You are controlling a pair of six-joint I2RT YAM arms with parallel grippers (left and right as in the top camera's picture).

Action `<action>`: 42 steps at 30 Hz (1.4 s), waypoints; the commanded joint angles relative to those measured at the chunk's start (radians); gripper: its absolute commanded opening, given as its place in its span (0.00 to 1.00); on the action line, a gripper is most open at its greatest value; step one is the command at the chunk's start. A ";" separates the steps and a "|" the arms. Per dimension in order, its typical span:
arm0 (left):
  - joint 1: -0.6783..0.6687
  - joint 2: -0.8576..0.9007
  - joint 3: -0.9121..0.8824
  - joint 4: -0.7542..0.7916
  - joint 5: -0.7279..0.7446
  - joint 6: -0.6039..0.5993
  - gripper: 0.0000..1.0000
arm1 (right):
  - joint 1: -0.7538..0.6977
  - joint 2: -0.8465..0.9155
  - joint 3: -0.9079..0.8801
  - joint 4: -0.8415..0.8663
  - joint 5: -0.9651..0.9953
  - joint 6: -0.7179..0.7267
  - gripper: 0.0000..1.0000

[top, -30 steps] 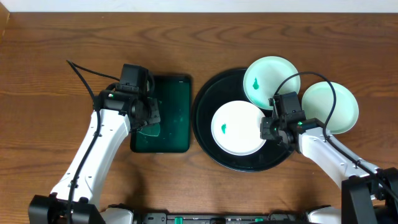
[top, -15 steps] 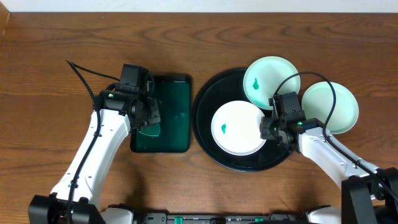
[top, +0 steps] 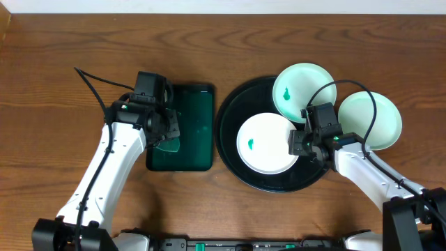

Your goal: Clean dirty plates on tray and stack at the side

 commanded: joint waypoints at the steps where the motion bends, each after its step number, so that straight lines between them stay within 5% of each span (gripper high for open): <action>1: -0.001 0.006 0.028 0.003 -0.009 -0.002 0.08 | -0.001 -0.011 0.010 0.006 -0.005 0.004 0.62; 7: -0.001 0.006 0.028 -0.002 -0.009 -0.002 0.07 | -0.001 -0.011 0.010 0.023 -0.004 0.003 0.65; 11: -0.001 0.006 0.028 -0.001 -0.009 -0.002 0.08 | -0.001 -0.011 0.010 0.022 -0.004 0.003 0.99; 42: -0.001 0.006 0.028 -0.005 -0.009 -0.002 0.07 | -0.001 -0.011 0.010 0.022 -0.004 0.004 0.99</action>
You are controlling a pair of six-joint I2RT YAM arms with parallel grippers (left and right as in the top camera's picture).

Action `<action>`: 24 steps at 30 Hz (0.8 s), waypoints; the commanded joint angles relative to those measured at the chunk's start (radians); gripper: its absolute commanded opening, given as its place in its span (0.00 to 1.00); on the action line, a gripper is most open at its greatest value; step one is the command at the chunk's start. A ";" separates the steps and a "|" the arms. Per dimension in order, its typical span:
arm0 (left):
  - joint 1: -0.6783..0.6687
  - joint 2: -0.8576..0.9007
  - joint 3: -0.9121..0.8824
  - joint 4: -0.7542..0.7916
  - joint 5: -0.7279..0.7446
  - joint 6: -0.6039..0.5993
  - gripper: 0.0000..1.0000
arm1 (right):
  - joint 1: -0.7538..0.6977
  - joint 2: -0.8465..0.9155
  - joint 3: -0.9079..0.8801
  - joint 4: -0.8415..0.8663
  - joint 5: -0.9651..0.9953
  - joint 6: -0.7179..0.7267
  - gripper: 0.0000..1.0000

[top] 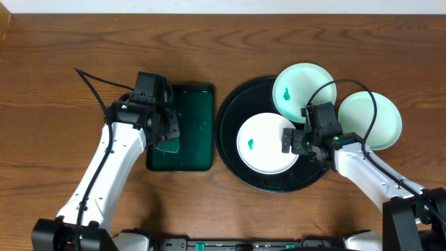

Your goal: Clean dirty plates on tray and stack at the side

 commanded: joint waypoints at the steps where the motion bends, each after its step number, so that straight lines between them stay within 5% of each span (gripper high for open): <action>1: -0.001 0.006 0.028 0.002 -0.009 -0.002 0.07 | -0.001 -0.011 0.010 0.002 -0.004 0.003 0.99; 24: -0.001 0.006 0.028 -0.009 -0.008 -0.029 0.08 | -0.001 -0.011 0.010 0.002 -0.004 0.003 0.99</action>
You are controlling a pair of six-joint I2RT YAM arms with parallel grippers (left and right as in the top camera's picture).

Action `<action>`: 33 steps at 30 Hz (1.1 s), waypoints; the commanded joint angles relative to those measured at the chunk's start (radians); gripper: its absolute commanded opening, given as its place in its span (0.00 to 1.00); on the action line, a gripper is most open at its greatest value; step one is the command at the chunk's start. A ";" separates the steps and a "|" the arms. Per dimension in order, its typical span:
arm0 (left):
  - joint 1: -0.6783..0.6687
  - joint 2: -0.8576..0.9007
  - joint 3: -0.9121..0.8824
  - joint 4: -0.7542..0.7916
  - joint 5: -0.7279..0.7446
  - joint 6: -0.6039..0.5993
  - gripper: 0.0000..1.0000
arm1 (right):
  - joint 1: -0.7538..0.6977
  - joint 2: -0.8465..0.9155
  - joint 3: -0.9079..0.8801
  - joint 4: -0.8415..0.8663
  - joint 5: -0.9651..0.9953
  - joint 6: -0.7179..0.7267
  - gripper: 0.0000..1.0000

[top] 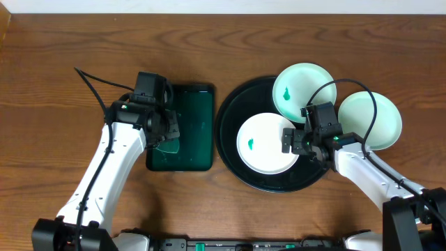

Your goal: Clean dirty plates on tray and stack at the side

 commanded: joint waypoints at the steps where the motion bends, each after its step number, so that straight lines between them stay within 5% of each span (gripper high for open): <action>1: -0.001 0.006 0.028 -0.003 -0.005 -0.040 0.07 | -0.001 -0.011 0.010 0.002 -0.004 0.003 0.99; 33: -0.001 0.006 0.028 -0.037 0.029 -0.039 0.07 | -0.001 -0.011 0.010 0.002 -0.004 0.003 0.99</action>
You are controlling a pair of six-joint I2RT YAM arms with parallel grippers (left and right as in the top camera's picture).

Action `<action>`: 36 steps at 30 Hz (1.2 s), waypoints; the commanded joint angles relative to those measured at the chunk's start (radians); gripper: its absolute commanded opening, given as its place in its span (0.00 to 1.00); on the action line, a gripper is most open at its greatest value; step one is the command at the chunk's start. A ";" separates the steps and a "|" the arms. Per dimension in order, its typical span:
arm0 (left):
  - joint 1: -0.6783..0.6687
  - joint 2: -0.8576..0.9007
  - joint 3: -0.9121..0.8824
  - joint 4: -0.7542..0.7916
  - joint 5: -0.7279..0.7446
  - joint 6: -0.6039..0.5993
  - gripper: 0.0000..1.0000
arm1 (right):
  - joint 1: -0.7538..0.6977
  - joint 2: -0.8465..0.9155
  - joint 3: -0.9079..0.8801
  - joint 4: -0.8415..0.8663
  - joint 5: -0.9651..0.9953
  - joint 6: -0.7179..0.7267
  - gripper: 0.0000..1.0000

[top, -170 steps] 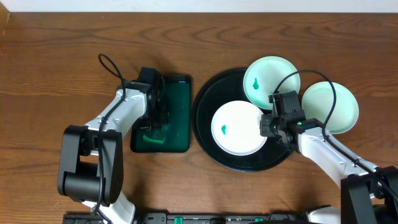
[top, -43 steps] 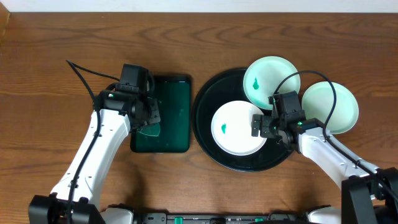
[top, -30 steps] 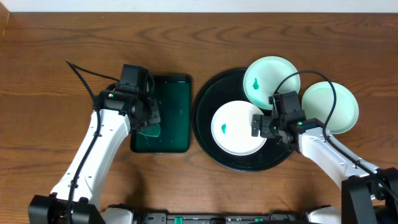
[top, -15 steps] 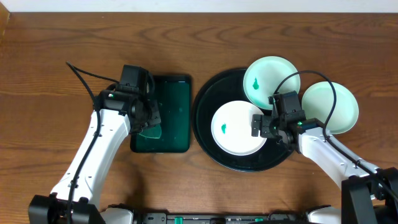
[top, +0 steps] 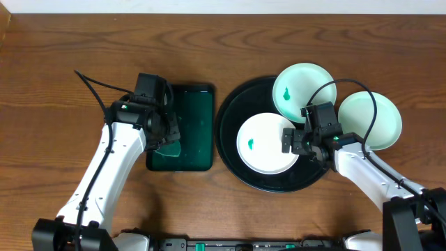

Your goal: Clean dirty plates on tray and stack at the side

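A white plate (top: 263,143) with a small green stain lies on the round black tray (top: 233,150). My right gripper (top: 289,140) is at the plate's right rim, one finger lying over the rim, apparently shut on it. A mint plate (top: 306,80) with a green smear rests on the tray's far right edge. Another mint plate (top: 380,118) sits on the table to the right of the tray. My left gripper (top: 168,138) hangs over the dark green rectangular dish (top: 191,125), with a pale sponge piece (top: 171,147) at its fingertips, seemingly held.
The wooden table (top: 56,84) stretches to the left and back. Cables loop over the left arm and above the right arm, crossing the mint plates. The dish and the tray sit close side by side at the centre.
My left gripper has shifted slightly to the right over the green dish with the pale piece. The right gripper and all the plates are where they were.
At first my right gripper stood just off the white plate's right edge, and the left one was over the green dish. Then the right gripper's finger lay over the plate's rim, and it has stayed there. The left arm has barely moved.
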 commanded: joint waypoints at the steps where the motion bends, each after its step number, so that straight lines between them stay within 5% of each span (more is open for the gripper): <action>1: -0.002 0.006 0.028 -0.003 0.002 -0.009 0.07 | -0.001 -0.011 0.010 0.002 -0.004 0.003 0.99; 36: -0.002 0.006 0.028 -0.003 0.001 -0.005 0.07 | -0.002 -0.011 0.010 0.055 0.003 0.003 0.99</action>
